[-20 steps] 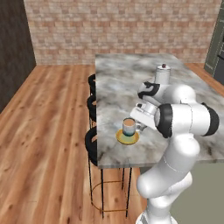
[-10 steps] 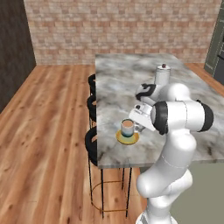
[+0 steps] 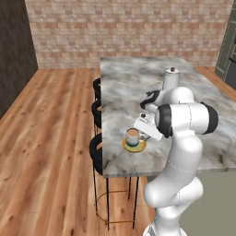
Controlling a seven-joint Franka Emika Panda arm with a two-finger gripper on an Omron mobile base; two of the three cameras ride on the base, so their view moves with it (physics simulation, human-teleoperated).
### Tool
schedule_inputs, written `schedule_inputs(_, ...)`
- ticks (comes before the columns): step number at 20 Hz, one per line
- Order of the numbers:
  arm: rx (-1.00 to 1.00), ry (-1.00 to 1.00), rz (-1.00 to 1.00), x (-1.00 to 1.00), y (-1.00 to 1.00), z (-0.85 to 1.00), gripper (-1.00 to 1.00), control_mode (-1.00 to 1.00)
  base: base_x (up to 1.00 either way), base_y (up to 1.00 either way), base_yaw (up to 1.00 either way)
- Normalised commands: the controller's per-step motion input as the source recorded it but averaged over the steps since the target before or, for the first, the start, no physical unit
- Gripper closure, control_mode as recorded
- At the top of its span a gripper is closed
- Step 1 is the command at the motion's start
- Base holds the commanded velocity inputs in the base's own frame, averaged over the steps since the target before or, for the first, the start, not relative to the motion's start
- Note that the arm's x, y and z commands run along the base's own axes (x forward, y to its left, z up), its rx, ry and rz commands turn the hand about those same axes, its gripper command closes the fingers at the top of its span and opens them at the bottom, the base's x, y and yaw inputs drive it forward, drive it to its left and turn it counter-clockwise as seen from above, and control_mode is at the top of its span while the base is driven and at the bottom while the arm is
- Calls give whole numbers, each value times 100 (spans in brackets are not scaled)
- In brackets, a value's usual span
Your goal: Pick the cup of tea, navigate to the dining table, and place it on the saucer.
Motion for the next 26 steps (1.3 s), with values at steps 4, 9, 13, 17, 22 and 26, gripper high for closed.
schedule_inputs(4, 0, 0, 0, 20, 1, -20, 100, -100, 0, 0, 0)
schedule_inputs(9, 0, 0, 0, 2, 0, -12, 100, -100, 0, 0, 0)
schedule_inputs(13, 0, 0, 0, 13, 0, -8, 100, -100, 0, 0, 0)
schedule_inputs(17, 0, 0, 0, 0, 0, -8, 100, -100, 0, 0, 0)
schedule_inputs(22, 0, 0, 0, -13, 0, 0, 100, -100, 0, 0, 0)
schedule_inputs(26, 0, 1, 0, -25, 0, 0, 100, -100, 0, 0, 0)
